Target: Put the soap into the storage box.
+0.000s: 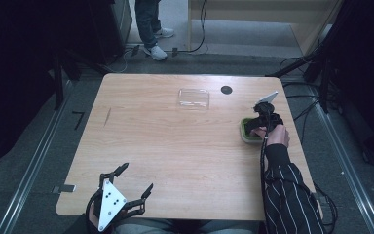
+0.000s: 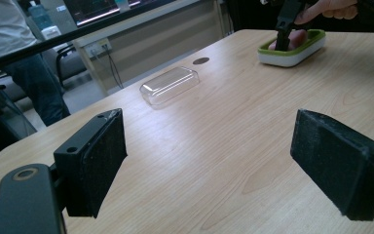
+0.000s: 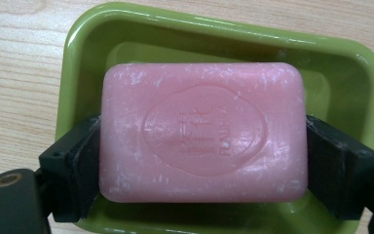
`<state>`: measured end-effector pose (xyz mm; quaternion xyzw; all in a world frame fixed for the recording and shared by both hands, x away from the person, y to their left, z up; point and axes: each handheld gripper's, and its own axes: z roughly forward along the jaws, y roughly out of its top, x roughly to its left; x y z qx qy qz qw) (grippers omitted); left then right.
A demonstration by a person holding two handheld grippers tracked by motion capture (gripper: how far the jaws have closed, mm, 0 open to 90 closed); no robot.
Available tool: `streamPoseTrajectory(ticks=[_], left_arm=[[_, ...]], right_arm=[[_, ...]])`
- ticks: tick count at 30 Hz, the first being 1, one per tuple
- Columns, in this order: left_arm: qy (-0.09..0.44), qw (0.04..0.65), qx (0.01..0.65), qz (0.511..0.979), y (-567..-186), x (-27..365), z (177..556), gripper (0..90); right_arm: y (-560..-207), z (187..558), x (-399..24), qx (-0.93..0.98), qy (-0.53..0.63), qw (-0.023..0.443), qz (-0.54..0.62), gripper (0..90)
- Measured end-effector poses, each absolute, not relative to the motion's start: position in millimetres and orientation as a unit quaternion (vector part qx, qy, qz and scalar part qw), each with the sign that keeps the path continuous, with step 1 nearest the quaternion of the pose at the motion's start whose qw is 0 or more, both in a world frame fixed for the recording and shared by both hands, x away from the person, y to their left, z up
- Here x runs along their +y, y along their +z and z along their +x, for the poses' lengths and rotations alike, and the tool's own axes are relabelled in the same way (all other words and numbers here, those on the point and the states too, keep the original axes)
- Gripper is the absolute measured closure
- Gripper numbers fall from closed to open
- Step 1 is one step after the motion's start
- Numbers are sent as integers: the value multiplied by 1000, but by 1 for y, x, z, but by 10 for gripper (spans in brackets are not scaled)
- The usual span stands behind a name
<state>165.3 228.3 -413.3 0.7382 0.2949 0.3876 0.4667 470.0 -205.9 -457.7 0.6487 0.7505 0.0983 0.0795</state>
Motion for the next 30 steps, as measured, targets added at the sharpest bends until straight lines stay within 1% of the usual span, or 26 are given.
streamPoseTrajectory(ticks=[12,15,21,30], left_arm=[[388,467,295,738,-413,228,165,136],[387,467,294,739,-413,228,165,136],[387,467,293,739,-413,227,166,136],[385,469,291,739,-413,225,169,136]], right_arm=[[-454,468,-207,752,100,88,645,133],[-450,467,-207,753,99,96,643,113],[-447,463,-208,756,104,88,640,82],[-436,453,-211,763,116,89,629,34]])
